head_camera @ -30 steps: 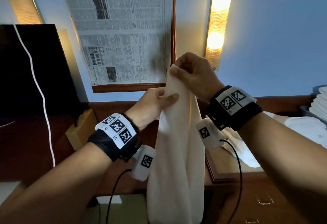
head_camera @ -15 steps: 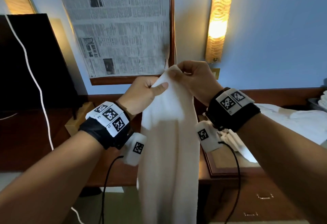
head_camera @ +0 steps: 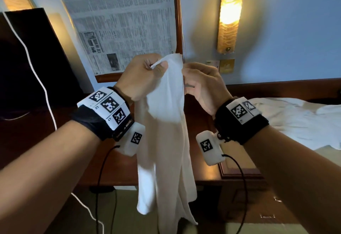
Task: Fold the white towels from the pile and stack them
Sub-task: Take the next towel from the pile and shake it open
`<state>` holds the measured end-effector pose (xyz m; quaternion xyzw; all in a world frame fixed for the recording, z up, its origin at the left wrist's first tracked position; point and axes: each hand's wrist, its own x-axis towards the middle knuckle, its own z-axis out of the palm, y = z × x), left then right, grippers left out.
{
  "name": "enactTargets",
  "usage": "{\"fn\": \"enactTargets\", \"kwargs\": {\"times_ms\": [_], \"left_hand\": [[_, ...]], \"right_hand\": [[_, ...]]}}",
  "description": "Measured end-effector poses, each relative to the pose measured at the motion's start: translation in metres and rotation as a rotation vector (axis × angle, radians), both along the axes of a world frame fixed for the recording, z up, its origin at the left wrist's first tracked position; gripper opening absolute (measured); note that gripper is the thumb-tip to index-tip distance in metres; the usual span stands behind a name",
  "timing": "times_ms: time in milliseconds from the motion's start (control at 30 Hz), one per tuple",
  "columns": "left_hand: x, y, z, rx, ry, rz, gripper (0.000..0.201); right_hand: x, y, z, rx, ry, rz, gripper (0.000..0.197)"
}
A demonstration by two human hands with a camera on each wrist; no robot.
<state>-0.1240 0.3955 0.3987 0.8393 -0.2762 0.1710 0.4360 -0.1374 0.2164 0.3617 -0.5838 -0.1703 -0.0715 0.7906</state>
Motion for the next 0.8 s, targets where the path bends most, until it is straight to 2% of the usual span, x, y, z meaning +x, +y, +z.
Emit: {"fn": "enactTargets", "kwargs": {"times_ms": [167, 300, 433, 533, 633, 733, 800], "left_hand": [[0.006, -0.003, 0.003, 0.014, -0.008, -0.009, 0.042], [0.01, -0.002, 0.005, 0.016, -0.004, -0.033, 0.033], [0.01, 0.0, 0.003, 0.016, 0.095, -0.038, 0.028], [0.01, 0.0, 0.004, -0.002, 0.176, -0.062, 0.036], [0.016, -0.002, 0.009, -0.065, 0.281, -0.104, 0.044], [0.016, -0.006, 0.009, -0.134, 0.278, -0.15, 0.066], [0.016, -0.009, 0.007, -0.16, 0.23, -0.173, 0.059]], "right_hand": [[0.011, -0.004, 0.003, -0.182, -0.143, -0.092, 0.018], [0.015, -0.001, -0.001, -0.158, -0.105, -0.087, 0.023], [0.024, -0.003, 0.002, -0.198, -0.141, -0.186, 0.034], [0.029, -0.008, 0.005, -0.286, -0.197, -0.217, 0.026], [0.03, -0.014, 0.004, -0.235, -0.194, -0.192, 0.014], [0.028, -0.019, 0.001, -0.163, -0.156, -0.151, 0.01], [0.023, -0.023, -0.004, -0.035, -0.076, -0.02, 0.01]]}}
